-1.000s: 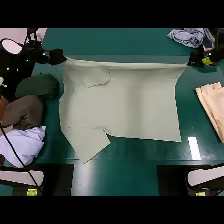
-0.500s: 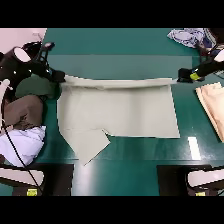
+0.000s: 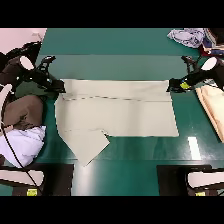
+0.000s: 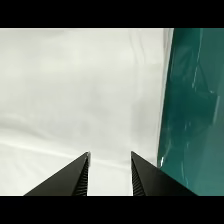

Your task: Fold the shirts.

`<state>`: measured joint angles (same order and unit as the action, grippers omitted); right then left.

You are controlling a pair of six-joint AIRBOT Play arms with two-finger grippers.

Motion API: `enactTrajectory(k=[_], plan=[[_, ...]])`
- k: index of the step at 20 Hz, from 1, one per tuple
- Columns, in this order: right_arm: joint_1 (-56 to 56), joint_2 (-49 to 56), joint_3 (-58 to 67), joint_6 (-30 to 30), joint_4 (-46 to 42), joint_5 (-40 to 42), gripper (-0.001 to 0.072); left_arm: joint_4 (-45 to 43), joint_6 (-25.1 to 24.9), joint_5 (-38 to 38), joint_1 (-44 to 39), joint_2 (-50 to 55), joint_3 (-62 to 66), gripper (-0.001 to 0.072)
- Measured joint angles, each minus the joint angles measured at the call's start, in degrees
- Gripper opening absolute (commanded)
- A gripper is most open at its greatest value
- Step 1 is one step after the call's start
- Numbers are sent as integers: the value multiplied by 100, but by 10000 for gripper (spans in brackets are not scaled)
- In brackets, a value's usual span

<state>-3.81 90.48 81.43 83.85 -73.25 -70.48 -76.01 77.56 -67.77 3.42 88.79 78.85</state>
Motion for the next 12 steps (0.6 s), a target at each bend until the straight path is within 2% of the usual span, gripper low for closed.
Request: enactTrajectory(k=[4, 8, 12], plan=[[258, -800, -468, 4, 11, -221, 313, -229, 337, -369, 0, -791, -664, 431], [529, -1639, -1180, -68, 15, -284, 318, -262, 527, -925, 0, -2214, -2293, 432], [636, -2090, -1591, -149, 20, -251, 318, 199, 820, -1152, 0, -3611, -4057, 434]])
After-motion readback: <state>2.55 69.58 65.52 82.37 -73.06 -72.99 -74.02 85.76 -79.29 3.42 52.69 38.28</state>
